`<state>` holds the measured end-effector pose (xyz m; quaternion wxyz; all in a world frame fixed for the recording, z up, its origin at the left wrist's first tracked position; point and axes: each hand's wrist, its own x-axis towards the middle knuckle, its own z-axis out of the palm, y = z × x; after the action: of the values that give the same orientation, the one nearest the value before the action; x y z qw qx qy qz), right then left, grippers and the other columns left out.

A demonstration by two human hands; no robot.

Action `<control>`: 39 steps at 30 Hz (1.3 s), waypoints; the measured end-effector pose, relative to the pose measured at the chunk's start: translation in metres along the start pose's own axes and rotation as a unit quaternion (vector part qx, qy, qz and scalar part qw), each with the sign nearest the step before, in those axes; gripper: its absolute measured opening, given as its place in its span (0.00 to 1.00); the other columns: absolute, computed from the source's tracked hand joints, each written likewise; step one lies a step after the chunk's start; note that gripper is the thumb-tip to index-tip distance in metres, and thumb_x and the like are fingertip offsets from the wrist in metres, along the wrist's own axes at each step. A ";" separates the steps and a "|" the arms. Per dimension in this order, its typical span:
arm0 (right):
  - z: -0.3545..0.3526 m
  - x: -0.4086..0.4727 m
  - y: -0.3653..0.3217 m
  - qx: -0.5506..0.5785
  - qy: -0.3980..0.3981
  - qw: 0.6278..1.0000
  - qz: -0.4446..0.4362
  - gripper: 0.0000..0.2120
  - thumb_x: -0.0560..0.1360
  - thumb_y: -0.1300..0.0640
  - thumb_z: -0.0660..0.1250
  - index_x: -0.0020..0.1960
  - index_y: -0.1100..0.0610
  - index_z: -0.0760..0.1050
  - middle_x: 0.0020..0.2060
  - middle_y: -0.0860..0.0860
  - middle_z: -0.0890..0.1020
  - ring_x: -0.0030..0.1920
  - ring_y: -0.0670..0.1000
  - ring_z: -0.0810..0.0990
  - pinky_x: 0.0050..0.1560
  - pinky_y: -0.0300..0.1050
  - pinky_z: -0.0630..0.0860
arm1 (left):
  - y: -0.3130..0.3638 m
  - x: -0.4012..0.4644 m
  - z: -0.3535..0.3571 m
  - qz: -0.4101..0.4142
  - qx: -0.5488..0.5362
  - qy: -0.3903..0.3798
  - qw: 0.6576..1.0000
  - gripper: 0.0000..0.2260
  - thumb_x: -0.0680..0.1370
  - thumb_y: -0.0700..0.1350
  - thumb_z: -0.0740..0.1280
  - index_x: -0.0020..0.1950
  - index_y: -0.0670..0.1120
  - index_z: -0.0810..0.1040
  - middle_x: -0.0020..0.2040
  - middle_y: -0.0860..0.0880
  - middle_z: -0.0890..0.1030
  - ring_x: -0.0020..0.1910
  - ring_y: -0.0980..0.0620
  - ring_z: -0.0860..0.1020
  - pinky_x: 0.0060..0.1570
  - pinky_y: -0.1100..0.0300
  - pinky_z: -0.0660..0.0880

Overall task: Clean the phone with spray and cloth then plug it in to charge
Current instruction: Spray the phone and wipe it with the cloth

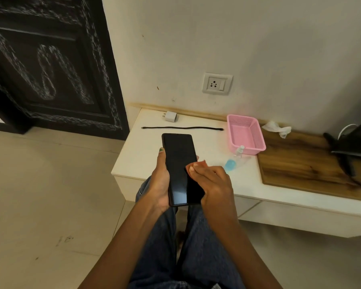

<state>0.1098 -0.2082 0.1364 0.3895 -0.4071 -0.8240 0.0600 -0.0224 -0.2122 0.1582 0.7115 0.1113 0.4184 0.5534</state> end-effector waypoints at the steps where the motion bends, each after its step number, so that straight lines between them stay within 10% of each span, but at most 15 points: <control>1: 0.000 -0.005 -0.003 0.003 0.005 1.000 -0.003 0.21 0.67 0.74 0.65 0.58 0.60 0.78 0.54 0.51 0.81 0.50 0.53 0.76 0.49 0.48 0.76 | 0.001 0.000 -0.001 0.001 -0.006 0.003 1.000 0.33 0.78 0.66 0.49 0.49 0.43 0.84 0.49 0.42 0.84 0.44 0.47 0.83 0.51 0.53 0.78; 11: -0.002 -0.036 -0.022 0.034 0.008 0.999 -0.005 0.17 0.73 0.63 0.55 0.55 0.59 0.80 0.52 0.50 0.82 0.54 0.47 0.74 0.53 0.42 0.74 | 0.005 0.002 -0.005 0.000 -0.076 -0.001 0.997 0.35 0.77 0.67 0.51 0.43 0.42 0.86 0.45 0.42 0.83 0.42 0.46 0.79 0.52 0.49 0.75; 18: 0.004 0.002 -0.009 0.014 0.002 1.000 0.008 0.19 0.69 0.71 0.59 0.57 0.61 0.78 0.54 0.53 0.81 0.56 0.49 0.74 0.59 0.42 0.72 | 0.006 -0.005 0.006 -0.016 -0.022 -0.014 1.000 0.34 0.78 0.66 0.50 0.60 0.39 0.78 0.47 0.43 0.81 0.43 0.48 0.80 0.41 0.59 0.80; 25: 0.007 -0.008 -0.014 0.050 -0.016 0.998 0.029 0.20 0.68 0.71 0.58 0.58 0.64 0.77 0.53 0.55 0.81 0.57 0.47 0.72 0.65 0.28 0.63 | 0.000 -0.003 0.000 -0.036 -0.023 0.000 0.999 0.33 0.75 0.69 0.54 0.48 0.42 0.82 0.44 0.44 0.81 0.42 0.49 0.79 0.47 0.55 0.76; 39: 0.006 -0.037 -0.039 0.115 -0.038 0.992 -0.037 0.14 0.75 0.62 0.59 0.54 0.61 0.80 0.53 0.51 0.81 0.55 0.47 0.76 0.54 0.42 0.77 | 0.003 0.001 -0.011 0.001 -0.033 0.030 0.999 0.30 0.78 0.65 0.53 0.52 0.40 0.79 0.45 0.42 0.80 0.42 0.47 0.79 0.47 0.51 0.76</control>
<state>0.0948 -0.2586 0.1264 0.4040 -0.3264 -0.8403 0.1555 -0.0325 -0.2136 0.1528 0.7014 0.0716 0.4210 0.5707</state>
